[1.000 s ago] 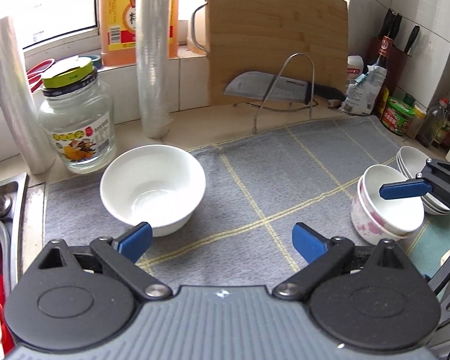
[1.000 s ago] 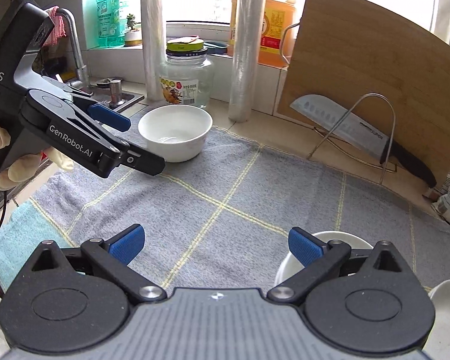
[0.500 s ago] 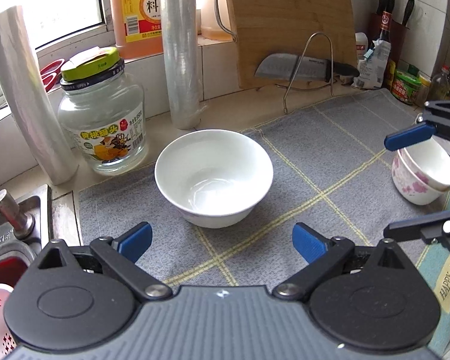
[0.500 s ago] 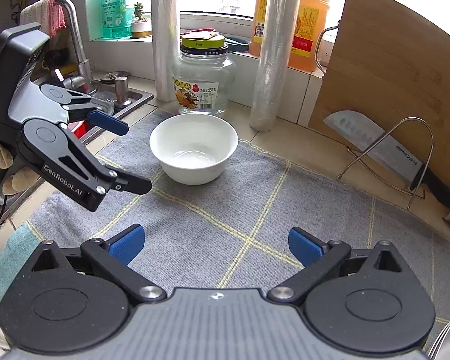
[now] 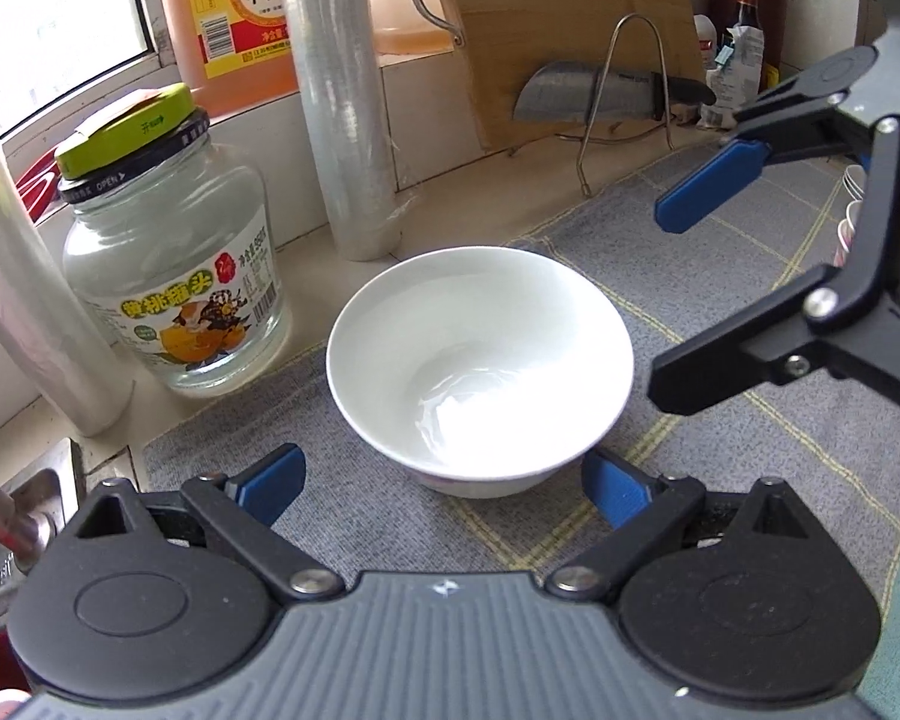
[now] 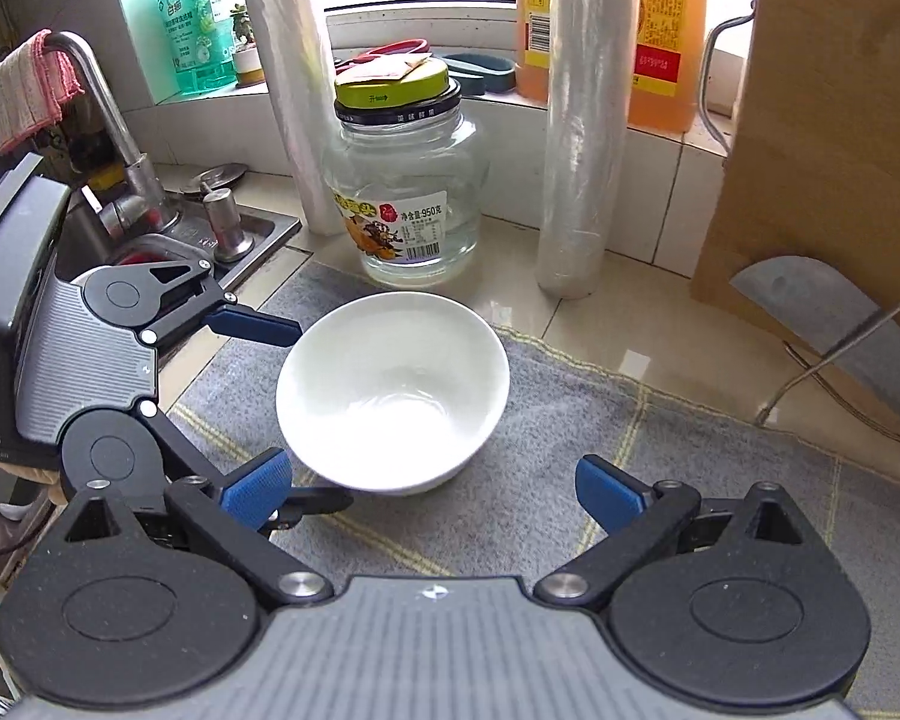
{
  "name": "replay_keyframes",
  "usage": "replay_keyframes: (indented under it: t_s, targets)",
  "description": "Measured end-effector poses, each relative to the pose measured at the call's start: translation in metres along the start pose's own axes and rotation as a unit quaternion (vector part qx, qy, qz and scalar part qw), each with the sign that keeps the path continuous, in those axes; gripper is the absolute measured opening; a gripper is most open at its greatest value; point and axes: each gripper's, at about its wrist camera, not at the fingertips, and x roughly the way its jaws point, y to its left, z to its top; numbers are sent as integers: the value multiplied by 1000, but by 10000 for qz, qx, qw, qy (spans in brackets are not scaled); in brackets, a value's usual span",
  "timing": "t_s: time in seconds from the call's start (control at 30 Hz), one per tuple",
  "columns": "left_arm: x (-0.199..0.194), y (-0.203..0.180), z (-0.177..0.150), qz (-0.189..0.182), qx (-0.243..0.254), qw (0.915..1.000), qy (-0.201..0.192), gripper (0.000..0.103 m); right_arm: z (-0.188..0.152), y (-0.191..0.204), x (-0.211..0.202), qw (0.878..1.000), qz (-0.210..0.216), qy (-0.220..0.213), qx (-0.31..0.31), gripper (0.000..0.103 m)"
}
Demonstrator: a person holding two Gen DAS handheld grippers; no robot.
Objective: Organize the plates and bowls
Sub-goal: 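Move the right gripper to the rim of the white bowl by the glass jar, then close the right gripper on the white bowl's rim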
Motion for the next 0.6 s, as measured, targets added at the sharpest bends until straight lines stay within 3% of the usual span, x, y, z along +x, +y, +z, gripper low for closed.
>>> replay_keyframes:
  t_s: [0.1,0.23,0.6]
  targets:
    - [1,3,1,-154,97,9998,-7,95,10,-3,16,10000,-1,59,-32,99]
    - [0,1,1,-271,309,9991,-84,89,19,-9,32,9997,158,193,43,87]
    - [1,0,5,-320,560,9978,-140,88,28,-11,49,9993,306,222,47,87]
